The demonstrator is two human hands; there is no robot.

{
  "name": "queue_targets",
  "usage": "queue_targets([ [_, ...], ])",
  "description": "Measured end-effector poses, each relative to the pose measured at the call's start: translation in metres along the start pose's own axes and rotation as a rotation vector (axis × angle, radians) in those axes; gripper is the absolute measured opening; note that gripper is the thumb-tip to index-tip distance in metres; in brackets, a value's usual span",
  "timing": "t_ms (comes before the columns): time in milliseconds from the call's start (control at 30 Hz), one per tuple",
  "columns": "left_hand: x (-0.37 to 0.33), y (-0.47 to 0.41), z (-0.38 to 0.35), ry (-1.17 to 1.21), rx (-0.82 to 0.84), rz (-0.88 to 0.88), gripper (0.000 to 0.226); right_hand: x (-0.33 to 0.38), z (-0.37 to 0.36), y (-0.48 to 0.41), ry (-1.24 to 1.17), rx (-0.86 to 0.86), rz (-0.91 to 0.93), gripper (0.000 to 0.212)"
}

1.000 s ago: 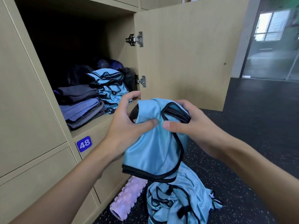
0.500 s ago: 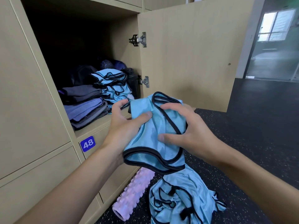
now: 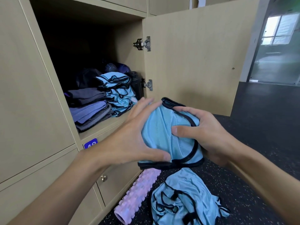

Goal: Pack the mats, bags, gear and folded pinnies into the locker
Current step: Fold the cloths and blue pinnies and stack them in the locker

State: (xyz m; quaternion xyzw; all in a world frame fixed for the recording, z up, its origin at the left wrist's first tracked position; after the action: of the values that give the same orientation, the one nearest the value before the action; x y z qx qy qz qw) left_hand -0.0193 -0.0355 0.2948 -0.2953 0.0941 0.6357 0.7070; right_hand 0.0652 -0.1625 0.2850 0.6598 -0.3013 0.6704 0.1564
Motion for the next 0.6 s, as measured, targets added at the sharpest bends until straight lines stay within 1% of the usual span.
queue_targets([
  [33, 0.0, 0.0, -0.001, -0.012, 0.012, 0.0, 0.118, -0.001, -0.001, -0.001, -0.013, 0.012, -0.006, 0.049],
  [100, 0.0, -0.001, 0.002, -0.028, -0.047, -0.017, 0.105, -0.004, -0.001, -0.002, -0.06, 0.028, -0.036, 0.043],
  [200, -0.002, 0.0, 0.012, -0.038, -0.18, -0.068, 0.079, -0.009, 0.002, -0.004, -0.113, 0.016, -0.074, 0.048],
  [267, -0.001, 0.003, 0.016, 0.032, -0.24, -0.083, 0.065, -0.009, 0.003, -0.007, -0.128, 0.019, -0.079, 0.052],
  [333, 0.0, 0.005, 0.021, 0.114, -0.285, -0.068, 0.055, -0.008, 0.002, -0.008, -0.145, 0.041, -0.082, 0.05],
  [433, 0.003, 0.005, 0.026, 0.22, -0.33, -0.039, 0.048, -0.008, -0.003, -0.012, -0.167, 0.091, -0.086, 0.042],
  [500, 0.01, 0.004, 0.03, 0.357, -0.359, -0.015, 0.047, -0.006, -0.008, -0.015, -0.16, 0.133, -0.08, 0.042],
  [533, 0.015, 0.005, 0.032, 0.425, -0.374, 0.005, 0.048, -0.004, -0.012, -0.016, -0.148, 0.162, -0.078, 0.043],
  [600, 0.024, 0.006, 0.034, 0.527, -0.357, 0.046, 0.065, -0.002, -0.019, -0.021, -0.124, 0.202, -0.073, 0.041],
])
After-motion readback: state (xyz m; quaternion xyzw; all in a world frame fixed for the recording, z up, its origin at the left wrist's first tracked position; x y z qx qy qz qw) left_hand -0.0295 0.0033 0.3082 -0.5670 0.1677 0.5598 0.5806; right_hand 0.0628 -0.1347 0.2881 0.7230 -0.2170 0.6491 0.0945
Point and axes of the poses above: each hand's wrist, its own y-axis away from the middle knuckle, its own z-axis out of the back of the hand, x = y × z, the point moved 8 cm from there along -y, towards the middle knuckle, and after that the axes turned 5 degrees about x, right-handed, at the moved point
